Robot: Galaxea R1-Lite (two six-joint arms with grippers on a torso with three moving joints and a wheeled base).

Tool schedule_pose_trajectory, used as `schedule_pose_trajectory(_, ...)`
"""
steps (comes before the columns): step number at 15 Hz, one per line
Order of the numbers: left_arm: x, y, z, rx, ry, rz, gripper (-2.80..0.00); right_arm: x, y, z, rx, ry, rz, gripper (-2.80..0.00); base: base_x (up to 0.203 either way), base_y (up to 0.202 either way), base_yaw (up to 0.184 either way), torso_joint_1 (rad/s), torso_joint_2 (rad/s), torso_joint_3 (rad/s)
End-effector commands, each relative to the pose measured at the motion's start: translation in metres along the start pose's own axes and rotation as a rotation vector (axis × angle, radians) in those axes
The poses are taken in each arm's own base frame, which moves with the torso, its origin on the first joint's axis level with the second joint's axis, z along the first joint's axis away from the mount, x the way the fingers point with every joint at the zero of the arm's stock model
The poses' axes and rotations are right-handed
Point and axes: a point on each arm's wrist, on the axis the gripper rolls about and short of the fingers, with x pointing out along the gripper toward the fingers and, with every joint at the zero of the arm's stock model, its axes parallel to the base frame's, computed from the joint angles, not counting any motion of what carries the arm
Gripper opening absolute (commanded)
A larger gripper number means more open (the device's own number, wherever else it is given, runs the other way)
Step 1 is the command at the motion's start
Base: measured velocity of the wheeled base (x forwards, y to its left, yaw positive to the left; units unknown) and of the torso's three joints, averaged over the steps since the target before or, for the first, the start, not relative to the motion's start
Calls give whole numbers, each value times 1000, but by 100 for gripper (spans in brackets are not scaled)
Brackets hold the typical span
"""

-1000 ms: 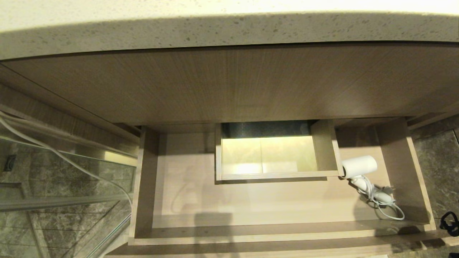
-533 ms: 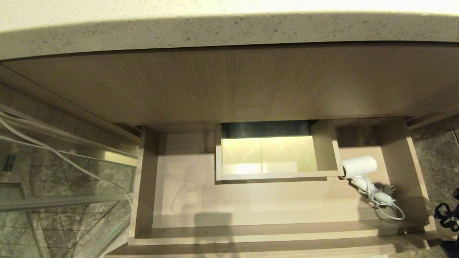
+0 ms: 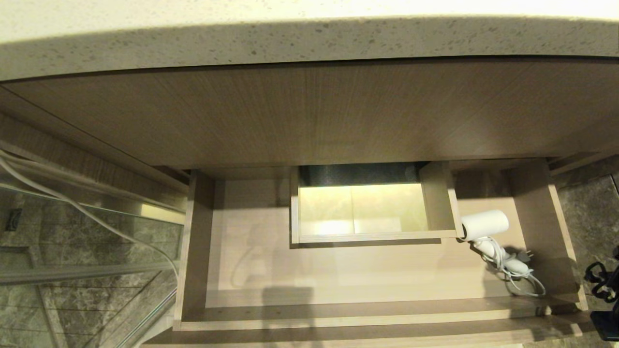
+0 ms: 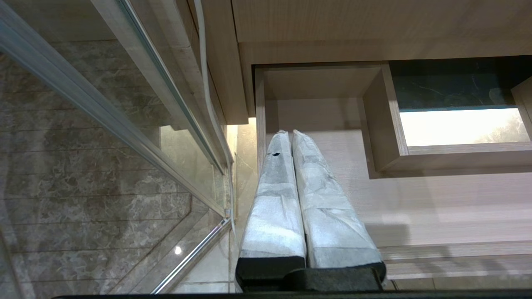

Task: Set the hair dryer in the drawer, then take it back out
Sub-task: Close the drawer

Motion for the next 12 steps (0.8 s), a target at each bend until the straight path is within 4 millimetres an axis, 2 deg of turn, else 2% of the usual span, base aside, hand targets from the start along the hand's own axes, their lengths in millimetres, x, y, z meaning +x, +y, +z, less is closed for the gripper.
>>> schedule_pose_trajectory(1, 1, 0, -11, -1, 38, 1, -280, -1, 0, 3, -3, -28, -1, -280, 0, 0, 0, 0, 0, 0)
schedule_pose_trajectory(6, 1, 0, -12, 0, 40, 1, -280, -6, -4, 14, -39, -141, -27, -280, 0, 0, 0, 0, 0, 0)
schedule_pose_trajectory(12, 1, 0, -12, -1, 40, 1, -280, -23, -6, 32, -76, -265, -37, -280, 0, 0, 0, 0, 0, 0)
